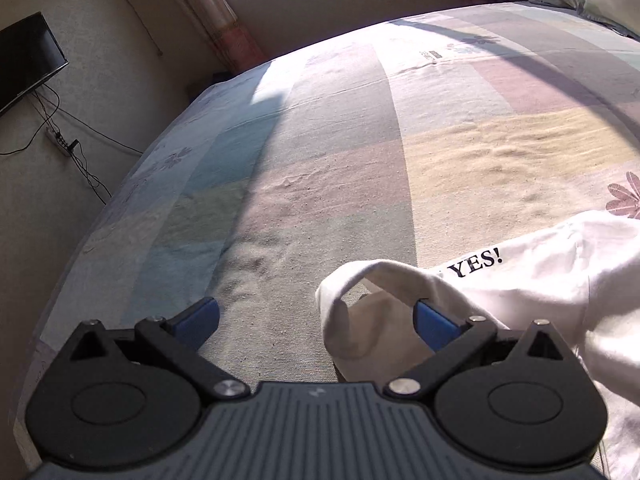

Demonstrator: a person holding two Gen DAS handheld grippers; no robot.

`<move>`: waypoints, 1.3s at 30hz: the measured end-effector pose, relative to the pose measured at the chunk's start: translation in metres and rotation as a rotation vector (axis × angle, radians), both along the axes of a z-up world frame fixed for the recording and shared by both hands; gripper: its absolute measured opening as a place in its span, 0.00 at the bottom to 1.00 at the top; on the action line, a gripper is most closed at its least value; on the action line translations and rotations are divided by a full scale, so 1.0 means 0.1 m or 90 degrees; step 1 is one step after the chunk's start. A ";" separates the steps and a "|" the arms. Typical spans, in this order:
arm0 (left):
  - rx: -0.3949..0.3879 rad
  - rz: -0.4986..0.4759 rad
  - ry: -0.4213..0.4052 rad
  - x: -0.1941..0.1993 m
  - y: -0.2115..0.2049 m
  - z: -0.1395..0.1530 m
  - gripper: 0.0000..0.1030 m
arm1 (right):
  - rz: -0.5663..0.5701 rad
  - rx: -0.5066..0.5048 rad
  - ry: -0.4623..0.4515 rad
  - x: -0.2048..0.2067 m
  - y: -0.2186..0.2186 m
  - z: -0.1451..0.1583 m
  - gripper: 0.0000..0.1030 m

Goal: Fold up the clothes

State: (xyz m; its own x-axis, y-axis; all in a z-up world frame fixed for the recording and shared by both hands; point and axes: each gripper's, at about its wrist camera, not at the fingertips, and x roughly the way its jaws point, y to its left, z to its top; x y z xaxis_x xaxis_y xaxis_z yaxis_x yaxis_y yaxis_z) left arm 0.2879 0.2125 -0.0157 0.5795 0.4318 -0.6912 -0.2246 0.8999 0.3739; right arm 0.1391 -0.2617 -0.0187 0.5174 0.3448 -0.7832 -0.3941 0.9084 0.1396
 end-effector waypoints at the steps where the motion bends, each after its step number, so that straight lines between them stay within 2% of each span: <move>1: -0.014 -0.017 0.004 -0.07 -0.05 0.00 0.99 | 0.002 0.000 0.001 -0.01 0.01 0.00 1.00; 5: -0.062 -0.075 0.016 -0.42 -0.26 0.05 0.99 | 0.010 0.002 0.004 -0.03 0.04 -0.02 1.00; 11: -0.219 -0.217 0.034 -1.11 -0.82 0.01 0.99 | 0.035 -0.013 0.011 -0.07 0.12 -0.25 1.00; 15: -0.289 -0.290 0.045 -1.45 -1.34 -0.15 0.99 | 0.047 -0.037 0.005 -0.11 0.17 -0.46 1.00; 18: -0.332 -0.306 0.055 -1.55 -1.56 -0.30 0.99 | 0.058 -0.051 -0.024 -0.17 0.19 -0.54 1.00; 22: -0.381 -0.268 0.087 -1.56 -1.65 -0.55 0.99 | 0.057 -0.047 -0.042 -0.20 0.17 -0.58 1.00; 25: -0.373 -0.265 0.088 -1.61 -1.67 -0.68 0.99 | 0.065 -0.043 -0.058 -0.22 0.15 -0.59 1.00; 28: -0.316 -0.299 0.080 -1.69 -1.77 -0.71 0.99 | 0.075 -0.037 -0.074 -0.26 0.11 -0.59 1.00; 31: -0.285 -0.308 0.060 -1.77 -1.82 -0.74 0.99 | 0.068 -0.042 -0.077 -0.27 0.09 -0.54 1.00; 35: -0.308 -0.295 0.081 -1.75 -1.77 -0.64 0.99 | 0.069 -0.058 -0.136 -0.27 0.11 -0.39 1.00; 37: -0.328 -0.279 0.065 -1.77 -1.71 -0.56 0.99 | 0.087 -0.069 -0.154 -0.22 0.22 -0.36 1.00; 39: -0.315 -0.258 0.037 -1.80 -1.67 -0.47 0.99 | 0.109 -0.081 -0.171 -0.16 0.35 -0.37 1.00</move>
State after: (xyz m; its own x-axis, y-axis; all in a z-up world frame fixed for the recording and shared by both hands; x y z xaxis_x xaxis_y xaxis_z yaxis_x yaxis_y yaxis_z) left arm 0.1079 0.0457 -0.0628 0.5858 -0.1915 -0.7875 0.1778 0.9784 -0.1057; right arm 0.1226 -0.2266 -0.0552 0.6535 0.3525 -0.6698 -0.5500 0.8291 -0.1004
